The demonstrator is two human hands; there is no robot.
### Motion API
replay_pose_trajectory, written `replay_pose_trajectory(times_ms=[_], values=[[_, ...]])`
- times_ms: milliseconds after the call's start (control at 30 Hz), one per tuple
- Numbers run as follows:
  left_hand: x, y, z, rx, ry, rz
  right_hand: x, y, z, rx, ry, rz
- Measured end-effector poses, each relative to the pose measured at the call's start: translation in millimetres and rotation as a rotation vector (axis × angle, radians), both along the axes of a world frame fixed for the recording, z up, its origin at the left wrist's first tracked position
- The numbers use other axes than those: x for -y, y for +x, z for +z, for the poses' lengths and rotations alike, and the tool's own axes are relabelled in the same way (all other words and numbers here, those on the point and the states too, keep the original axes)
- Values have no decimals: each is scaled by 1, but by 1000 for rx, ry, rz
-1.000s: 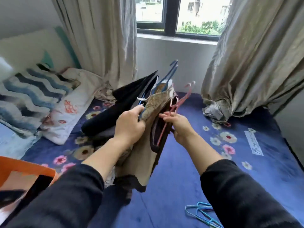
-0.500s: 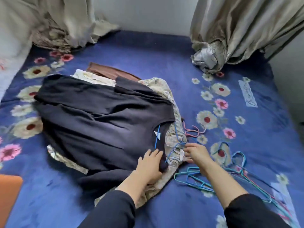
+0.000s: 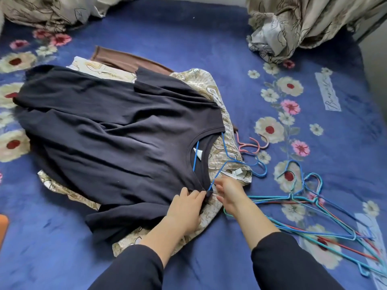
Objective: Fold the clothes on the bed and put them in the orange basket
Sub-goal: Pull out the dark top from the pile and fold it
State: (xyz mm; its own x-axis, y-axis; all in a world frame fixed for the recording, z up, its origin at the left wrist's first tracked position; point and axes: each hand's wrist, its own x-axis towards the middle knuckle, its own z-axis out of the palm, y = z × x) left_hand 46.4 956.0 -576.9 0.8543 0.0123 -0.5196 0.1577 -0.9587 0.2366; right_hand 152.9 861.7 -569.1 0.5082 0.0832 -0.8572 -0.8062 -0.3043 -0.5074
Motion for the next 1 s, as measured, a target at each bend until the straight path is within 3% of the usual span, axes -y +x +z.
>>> replay_pose_trajectory(times_ms=[133,333,433,533,600,667,767,900,1000], values=[[-6,-1,4,-20,-90,108,-5,5,8,47,50,40],[-4,-30,25,276,-200,454,-25,0,35,319,87,231],[-4,-48,41,401,-204,508,-33,-9,54,358,125,157],[-8,-77,55,454,-170,415,-39,-14,80,398,129,74],[-14,-103,58,400,-78,344,-41,-5,100,423,162,-39],[-26,-129,60,312,-54,416,-39,11,125,384,199,-110],[-42,-146,65,309,-118,728,-21,22,143,374,82,219],[-34,-121,90,498,-395,1122,34,7,120,598,-345,744],[-22,-94,107,550,-533,1346,95,-4,101,654,-485,723]])
